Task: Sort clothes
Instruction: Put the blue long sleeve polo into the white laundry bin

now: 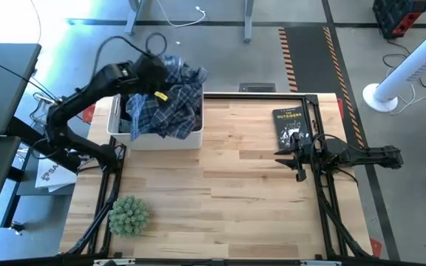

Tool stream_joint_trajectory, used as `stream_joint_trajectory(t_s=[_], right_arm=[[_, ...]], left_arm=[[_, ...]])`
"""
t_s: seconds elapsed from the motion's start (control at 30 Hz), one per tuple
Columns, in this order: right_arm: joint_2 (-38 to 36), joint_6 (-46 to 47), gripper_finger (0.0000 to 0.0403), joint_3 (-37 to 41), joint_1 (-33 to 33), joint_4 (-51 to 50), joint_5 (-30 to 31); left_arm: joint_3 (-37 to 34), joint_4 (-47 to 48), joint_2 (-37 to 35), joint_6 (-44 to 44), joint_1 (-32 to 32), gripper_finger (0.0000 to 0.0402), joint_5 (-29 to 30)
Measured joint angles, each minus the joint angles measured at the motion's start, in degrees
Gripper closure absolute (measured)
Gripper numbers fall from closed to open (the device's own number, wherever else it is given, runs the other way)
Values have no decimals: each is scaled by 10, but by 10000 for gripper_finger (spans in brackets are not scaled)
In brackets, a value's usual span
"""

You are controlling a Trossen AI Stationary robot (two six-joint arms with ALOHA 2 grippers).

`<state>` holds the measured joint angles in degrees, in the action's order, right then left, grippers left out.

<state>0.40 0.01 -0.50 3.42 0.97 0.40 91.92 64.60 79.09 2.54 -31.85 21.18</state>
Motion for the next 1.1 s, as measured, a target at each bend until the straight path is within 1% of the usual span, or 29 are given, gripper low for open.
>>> stream_joint_trajectory(t_s=[0.13, 0.27, 0.43, 0.63, 0.8, 0.87, 0.93, 1.0, 1.1], right_arm=[[0, 0, 291, 0, 0, 0, 0], [0, 0, 291, 0, 0, 0, 0], [0, 0, 291, 0, 0, 0, 0], [0, 0, 291, 0, 0, 0, 0], [0, 0, 291, 0, 0, 0, 0], [0, 0, 291, 0, 0, 0, 0], [0, 0, 291, 0, 0, 0, 0], [0, 0, 291, 0, 0, 0, 0], [0, 0, 291, 0, 0, 0, 0]], left_arm=[[-75, 1, -7, -14, -29, 367, -31], [-133, -7, -9, -5, -59, 367, -62], [-198, -17, -10, -10, -79, 366, -107], [-305, -101, -10, 23, -98, 366, -160], [-373, -158, -9, 27, -121, 365, -184], [-378, -160, -7, 9, -131, 363, -186], [-364, -145, -6, -11, -140, 354, -191], [-333, -123, -6, -23, -146, 338, -210], [-257, -67, -5, -38, -149, 302, -244]])
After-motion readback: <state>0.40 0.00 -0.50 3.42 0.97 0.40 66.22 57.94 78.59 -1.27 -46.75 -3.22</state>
